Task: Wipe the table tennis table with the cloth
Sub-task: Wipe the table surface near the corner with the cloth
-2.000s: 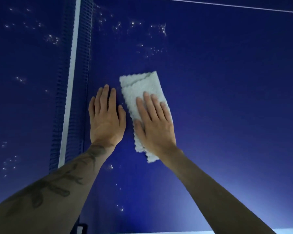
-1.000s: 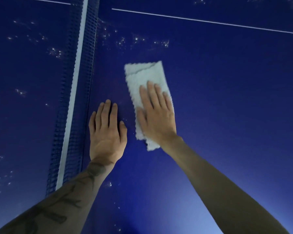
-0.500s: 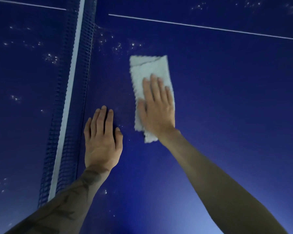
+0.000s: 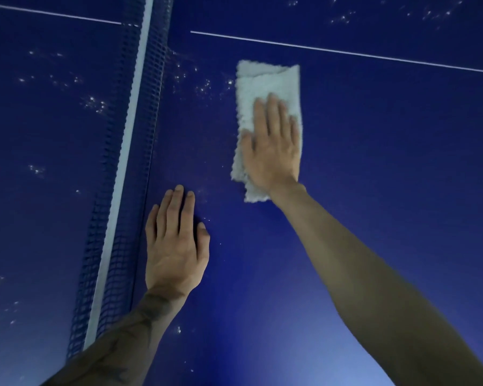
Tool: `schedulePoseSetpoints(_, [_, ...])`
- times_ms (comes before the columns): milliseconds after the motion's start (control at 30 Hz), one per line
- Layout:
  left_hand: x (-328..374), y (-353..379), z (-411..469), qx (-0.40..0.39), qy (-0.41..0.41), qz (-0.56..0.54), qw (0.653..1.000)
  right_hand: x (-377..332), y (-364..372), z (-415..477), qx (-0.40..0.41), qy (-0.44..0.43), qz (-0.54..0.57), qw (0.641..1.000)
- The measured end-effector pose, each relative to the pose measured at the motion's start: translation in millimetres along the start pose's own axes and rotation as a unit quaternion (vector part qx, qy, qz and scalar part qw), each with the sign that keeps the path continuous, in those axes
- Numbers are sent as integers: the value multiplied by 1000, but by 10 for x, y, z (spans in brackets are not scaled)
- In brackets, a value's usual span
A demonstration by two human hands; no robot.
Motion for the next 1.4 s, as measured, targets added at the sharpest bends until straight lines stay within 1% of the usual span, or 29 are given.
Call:
schedulePoseSetpoints(67, [2,-5,1,0,0,0,1000,-79,123,-241,-16,-75,-43,996])
schedulePoseSetpoints(100, [-1,-2,4,-3,-1,0,1000,12,143,-314,-21,-87,-51,995])
schedulePoseSetpoints(133, [-6,3,5,-7,-3,-1,1000,159,123,-323,-24,-76,-44,996])
schedulePoseSetpoints(200, [-14,13,1,-16,-5,0,1000,477,-6,-177,-15,-7,-14,1000])
schedulePoseSetpoints(267, [-13,10,1,-21,-4,0,1000,610,-171,82,9,60,7,998])
schedulePoseSetpoints(333, [-6,1,2,-22,-3,-1,1000,529,-281,358,26,90,20,995])
schedulePoseSetpoints(400, [7,-7,5,-21,-3,-1,1000,296,-281,547,27,86,24,996])
schedulePoseSetpoints(467, [12,-15,-1,-19,-5,0,1000,-24,-203,547,9,38,13,999])
schedulePoseSetpoints(533, [19,-22,-1,-20,-4,1,1000,-308,-48,341,-11,-51,-24,998])
schedulePoseSetpoints(600, [27,-34,8,-22,-4,-1,1000,-355,82,107,-34,-127,-59,990])
schedulePoseSetpoints(633, [28,-45,9,-24,-6,-4,1000,-265,97,46,-42,-138,-70,987])
schedulePoseSetpoints(667, [30,-58,8,-26,-7,-10,1000,-125,66,38,-46,-124,-70,989])
schedulePoseSetpoints(767, [13,-88,-2,-38,-2,-39,999,277,-161,246,-23,-8,-22,999])
schedulePoseSetpoints(833, [-41,-123,20,-41,11,-44,998,284,-267,451,-9,43,2,999])
schedulePoseSetpoints(900, [-124,-162,90,-39,17,-29,999,89,-277,602,-4,54,19,998])
schedulePoseSetpoints(967, [-198,-177,196,-43,11,-20,999,-200,-213,616,-14,20,20,999])
schedulePoseSetpoints(1067, [-227,-140,276,-52,8,-11,999,-576,18,312,-34,-101,-37,994])
schedulePoseSetpoints(1133, [-241,-125,279,-51,10,-15,999,-564,113,147,-42,-155,-72,984])
schedulePoseSetpoints(1167, [-250,-126,273,-50,11,-19,999,-473,97,154,-45,-151,-71,985])
schedulePoseSetpoints(1267, [-260,-129,279,-48,10,-24,999,-178,-103,469,-32,-54,-33,997])
schedulePoseSetpoints(1333, [-264,-134,286,-50,9,-23,998,-213,-237,766,-15,-13,-16,1000])
schedulePoseSetpoints(1400, [-244,-132,275,-52,9,-19,998,-441,-293,1003,-7,-14,-15,1000])
Point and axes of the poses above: each hand's wrist, its own z-axis towards the middle knuckle, its own y-axis out of the palm, x = y × z, the point moved 7 cm from there along z, towards the middle knuckle, and after that the axes turned 14 degrees about -x, right-handed, at the moved point
